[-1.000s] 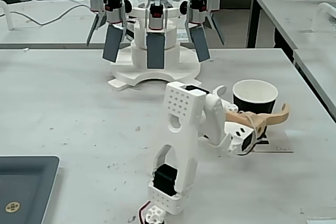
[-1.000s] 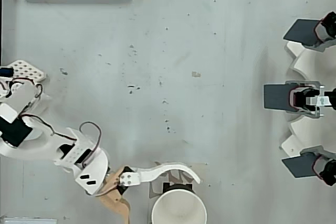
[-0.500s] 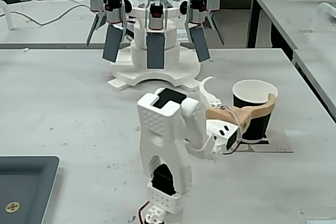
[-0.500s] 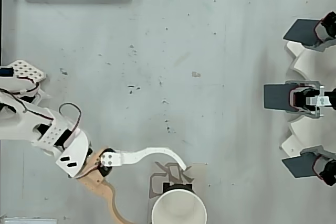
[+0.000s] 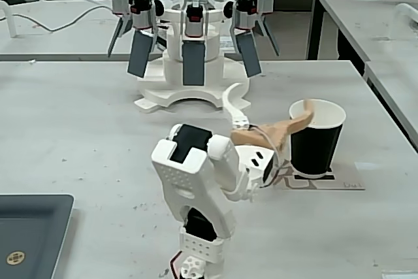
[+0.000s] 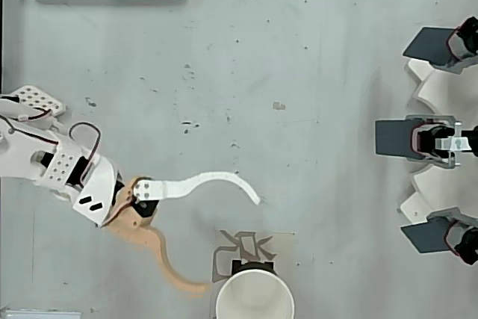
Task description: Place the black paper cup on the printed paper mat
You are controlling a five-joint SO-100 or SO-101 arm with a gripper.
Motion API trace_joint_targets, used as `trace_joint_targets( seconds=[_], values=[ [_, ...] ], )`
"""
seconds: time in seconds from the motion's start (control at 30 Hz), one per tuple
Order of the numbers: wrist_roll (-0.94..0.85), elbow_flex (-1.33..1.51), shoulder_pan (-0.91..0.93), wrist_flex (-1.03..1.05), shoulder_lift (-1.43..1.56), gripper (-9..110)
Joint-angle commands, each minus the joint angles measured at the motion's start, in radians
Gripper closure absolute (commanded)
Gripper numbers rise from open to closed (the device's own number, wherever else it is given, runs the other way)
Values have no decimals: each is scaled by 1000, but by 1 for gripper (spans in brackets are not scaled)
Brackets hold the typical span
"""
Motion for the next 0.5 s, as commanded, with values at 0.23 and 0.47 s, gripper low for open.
trace_joint_targets(
  seconds=[0.23, 0.47],
  values=[
    [2, 41, -184, -72, 78, 73],
    [-5, 60, -290, -69, 80, 74]
  ],
)
